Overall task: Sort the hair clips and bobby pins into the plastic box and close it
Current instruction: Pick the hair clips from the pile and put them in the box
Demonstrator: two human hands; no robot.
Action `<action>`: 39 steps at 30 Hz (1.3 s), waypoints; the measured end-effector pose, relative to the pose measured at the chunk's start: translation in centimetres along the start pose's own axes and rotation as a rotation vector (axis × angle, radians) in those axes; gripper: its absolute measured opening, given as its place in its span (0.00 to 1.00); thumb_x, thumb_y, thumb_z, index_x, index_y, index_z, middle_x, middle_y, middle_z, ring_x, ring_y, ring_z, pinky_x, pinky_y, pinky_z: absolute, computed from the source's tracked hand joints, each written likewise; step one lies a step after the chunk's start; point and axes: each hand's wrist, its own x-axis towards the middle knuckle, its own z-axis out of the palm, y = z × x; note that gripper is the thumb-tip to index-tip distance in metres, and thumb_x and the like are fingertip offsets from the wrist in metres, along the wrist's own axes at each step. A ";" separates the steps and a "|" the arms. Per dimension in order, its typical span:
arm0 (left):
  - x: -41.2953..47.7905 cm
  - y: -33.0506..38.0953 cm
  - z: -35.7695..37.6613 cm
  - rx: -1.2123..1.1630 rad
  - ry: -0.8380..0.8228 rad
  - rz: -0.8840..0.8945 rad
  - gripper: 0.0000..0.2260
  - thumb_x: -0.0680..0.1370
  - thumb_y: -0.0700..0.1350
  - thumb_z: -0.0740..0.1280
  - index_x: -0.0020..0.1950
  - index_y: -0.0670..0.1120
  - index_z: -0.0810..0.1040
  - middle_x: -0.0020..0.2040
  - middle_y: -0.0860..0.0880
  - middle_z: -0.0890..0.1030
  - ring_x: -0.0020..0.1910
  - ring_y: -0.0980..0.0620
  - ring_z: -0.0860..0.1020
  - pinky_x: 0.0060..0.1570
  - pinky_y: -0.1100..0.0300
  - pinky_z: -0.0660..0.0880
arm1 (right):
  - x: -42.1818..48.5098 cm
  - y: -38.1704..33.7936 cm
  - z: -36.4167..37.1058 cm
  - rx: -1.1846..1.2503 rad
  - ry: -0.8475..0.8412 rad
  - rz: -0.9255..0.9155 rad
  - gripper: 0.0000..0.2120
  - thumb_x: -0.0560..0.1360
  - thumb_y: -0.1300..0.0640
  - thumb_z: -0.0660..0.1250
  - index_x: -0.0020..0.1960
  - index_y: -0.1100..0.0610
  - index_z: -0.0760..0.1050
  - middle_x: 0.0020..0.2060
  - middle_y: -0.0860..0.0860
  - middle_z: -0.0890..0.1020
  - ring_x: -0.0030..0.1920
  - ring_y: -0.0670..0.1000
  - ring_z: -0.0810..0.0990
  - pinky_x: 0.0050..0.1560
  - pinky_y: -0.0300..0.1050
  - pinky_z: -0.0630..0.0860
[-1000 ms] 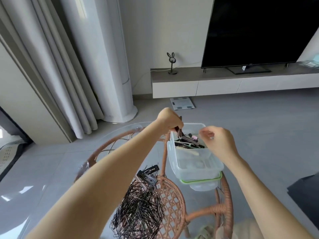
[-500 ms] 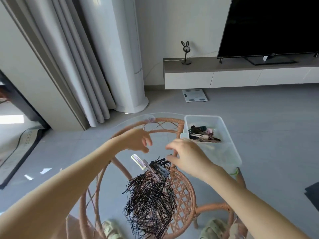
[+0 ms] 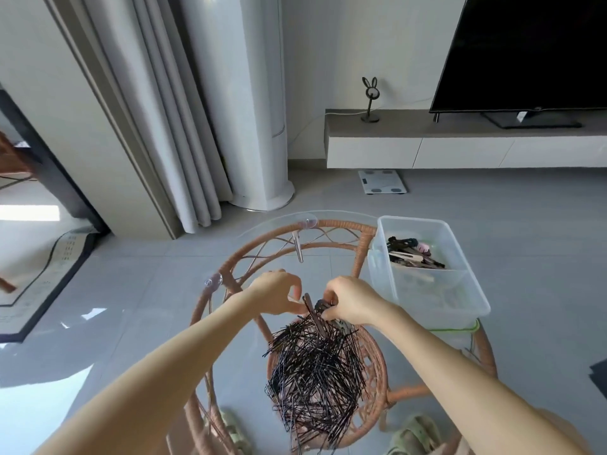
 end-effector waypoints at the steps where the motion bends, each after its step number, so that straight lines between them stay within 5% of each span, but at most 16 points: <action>1: 0.0 0.0 -0.1 0.015 -0.014 0.006 0.19 0.71 0.58 0.68 0.55 0.47 0.77 0.56 0.45 0.78 0.55 0.45 0.74 0.54 0.53 0.72 | -0.2 0.1 0.0 0.033 0.030 0.001 0.13 0.69 0.53 0.72 0.50 0.58 0.78 0.49 0.53 0.82 0.49 0.54 0.79 0.50 0.47 0.74; 6: -0.8 -1.0 -0.4 -0.032 0.015 0.047 0.17 0.74 0.58 0.65 0.53 0.46 0.78 0.55 0.48 0.79 0.54 0.49 0.75 0.51 0.56 0.71 | -2.2 0.4 -1.0 0.272 0.273 -0.022 0.05 0.68 0.53 0.73 0.38 0.52 0.78 0.32 0.43 0.78 0.37 0.47 0.77 0.37 0.38 0.70; 13: -2.3 -0.4 -3.5 -0.214 0.338 0.096 0.09 0.75 0.51 0.67 0.36 0.50 0.74 0.33 0.57 0.75 0.33 0.56 0.73 0.38 0.63 0.70 | -5.6 0.5 -4.3 0.694 0.559 -0.090 0.05 0.69 0.60 0.72 0.40 0.53 0.77 0.35 0.46 0.83 0.35 0.40 0.81 0.37 0.28 0.74; 17: -0.8 5.1 -6.2 -0.665 0.419 0.115 0.13 0.73 0.44 0.69 0.30 0.50 0.70 0.27 0.54 0.75 0.26 0.54 0.75 0.31 0.63 0.73 | -5.8 4.5 -7.9 0.681 0.897 0.061 0.04 0.69 0.61 0.71 0.41 0.56 0.76 0.34 0.49 0.83 0.33 0.42 0.80 0.38 0.35 0.75; 20: 1.4 10.2 -7.8 -0.918 0.347 0.141 0.09 0.73 0.41 0.69 0.34 0.46 0.72 0.30 0.50 0.78 0.29 0.49 0.79 0.38 0.58 0.81 | -4.4 7.7 -9.5 0.609 0.990 0.199 0.04 0.69 0.60 0.71 0.40 0.56 0.75 0.34 0.52 0.81 0.37 0.53 0.81 0.42 0.47 0.75; 26: 5.9 13.9 -7.7 -0.720 0.423 0.119 0.06 0.73 0.40 0.68 0.48 0.41 0.80 0.46 0.45 0.82 0.40 0.50 0.79 0.43 0.61 0.76 | -2.2 10.1 -10.3 0.251 0.814 0.403 0.13 0.72 0.57 0.67 0.56 0.56 0.75 0.53 0.54 0.82 0.53 0.57 0.79 0.49 0.45 0.71; 30: 7.3 7.8 -6.0 -0.389 0.526 -0.046 0.11 0.74 0.38 0.62 0.51 0.46 0.81 0.55 0.46 0.82 0.55 0.45 0.78 0.53 0.56 0.74 | -2.7 6.2 -8.3 0.118 0.892 0.160 0.08 0.73 0.58 0.66 0.50 0.58 0.78 0.46 0.54 0.83 0.48 0.57 0.79 0.45 0.46 0.73; 33: 7.6 2.1 -4.0 -0.089 0.410 -0.080 0.19 0.75 0.36 0.61 0.62 0.52 0.76 0.67 0.52 0.73 0.65 0.45 0.68 0.63 0.53 0.68 | -2.8 2.1 -4.9 0.106 0.562 -0.026 0.08 0.73 0.52 0.66 0.44 0.56 0.80 0.41 0.50 0.84 0.42 0.50 0.79 0.40 0.42 0.72; 35: 7.8 -0.7 -3.0 0.061 0.282 -0.085 0.24 0.75 0.36 0.58 0.68 0.55 0.70 0.73 0.55 0.65 0.70 0.46 0.62 0.67 0.52 0.64 | -2.0 0.1 -2.4 0.126 0.332 -0.040 0.12 0.73 0.48 0.65 0.44 0.56 0.80 0.42 0.50 0.83 0.42 0.50 0.79 0.45 0.44 0.75; 39: 7.9 -2.8 -2.3 0.053 0.274 -0.013 0.20 0.78 0.39 0.59 0.68 0.54 0.70 0.73 0.54 0.65 0.70 0.46 0.65 0.67 0.51 0.67 | -0.2 -2.1 1.0 0.027 0.202 0.033 0.18 0.71 0.43 0.65 0.41 0.60 0.77 0.38 0.53 0.81 0.41 0.55 0.78 0.42 0.46 0.74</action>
